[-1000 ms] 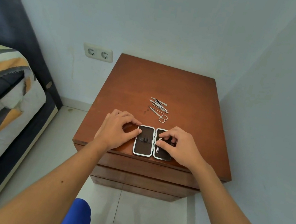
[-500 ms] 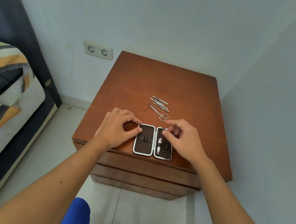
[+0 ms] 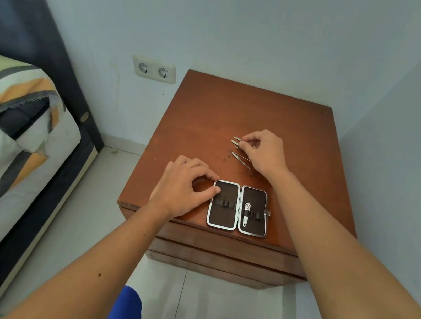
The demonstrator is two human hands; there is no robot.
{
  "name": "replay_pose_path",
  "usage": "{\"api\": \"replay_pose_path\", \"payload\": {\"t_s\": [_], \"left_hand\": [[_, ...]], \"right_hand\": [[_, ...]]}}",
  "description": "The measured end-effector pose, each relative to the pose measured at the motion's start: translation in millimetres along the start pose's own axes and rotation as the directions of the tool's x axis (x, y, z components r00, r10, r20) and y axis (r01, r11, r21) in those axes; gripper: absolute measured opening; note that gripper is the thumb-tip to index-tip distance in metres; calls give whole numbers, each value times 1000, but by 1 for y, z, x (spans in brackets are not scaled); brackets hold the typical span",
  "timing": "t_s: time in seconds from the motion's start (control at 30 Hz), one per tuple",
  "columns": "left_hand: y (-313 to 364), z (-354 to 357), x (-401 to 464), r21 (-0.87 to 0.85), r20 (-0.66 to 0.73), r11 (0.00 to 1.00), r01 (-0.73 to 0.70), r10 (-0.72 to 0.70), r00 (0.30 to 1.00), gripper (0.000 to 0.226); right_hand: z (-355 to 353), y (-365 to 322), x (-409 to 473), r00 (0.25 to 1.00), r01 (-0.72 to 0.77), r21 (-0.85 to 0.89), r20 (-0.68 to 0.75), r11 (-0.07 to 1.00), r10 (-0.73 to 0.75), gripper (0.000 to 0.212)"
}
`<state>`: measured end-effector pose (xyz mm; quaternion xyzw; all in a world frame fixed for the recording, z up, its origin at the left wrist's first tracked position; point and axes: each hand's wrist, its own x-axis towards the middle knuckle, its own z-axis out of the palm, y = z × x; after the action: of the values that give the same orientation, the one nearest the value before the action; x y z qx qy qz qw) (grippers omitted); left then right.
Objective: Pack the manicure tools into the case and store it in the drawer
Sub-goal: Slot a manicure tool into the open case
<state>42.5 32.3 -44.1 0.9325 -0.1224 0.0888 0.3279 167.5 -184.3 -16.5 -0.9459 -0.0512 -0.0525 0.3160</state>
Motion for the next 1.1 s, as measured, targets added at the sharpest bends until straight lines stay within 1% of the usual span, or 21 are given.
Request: {"api": "replay_pose_path", "payload": {"t_s": [0.2,0.4,0.67,0.73,0.83,0.97,1.1], "left_hand": [[-2,0,0,2,0,1000,2,-2,1000,24],[0,-1,0,-1,6,1000,8,-8,1000,25],[0,-2,0,0,3,1000,7,-7,1000,24],[0,-2,0,-3,4,1000,7,-7,1000,23],[0,-2,1,0,5,1000,6,-6,1000,22],[-1,-2,0,-6,3,1000,7,-7,1000,22],[0,-2,0,-2,3,1000,10,-10,1000,21]], "right_hand": [[9,1,4,1000,-30,23,4,999,30,9],[4,1,-3,1000,-1,60,-25,998,3,6],[-16,-6,-20,991,15,212,-130,977,13,7],[-22,-7,-28,990,26,261,-140,965,11,10],[-33,-6,-51,996,38,341,-83,939,-10,19],[-44,3,-89,999,-17,429,44,903,-2,16],[-47,20,-120,997,-67,505,68,860,37,17]]}}
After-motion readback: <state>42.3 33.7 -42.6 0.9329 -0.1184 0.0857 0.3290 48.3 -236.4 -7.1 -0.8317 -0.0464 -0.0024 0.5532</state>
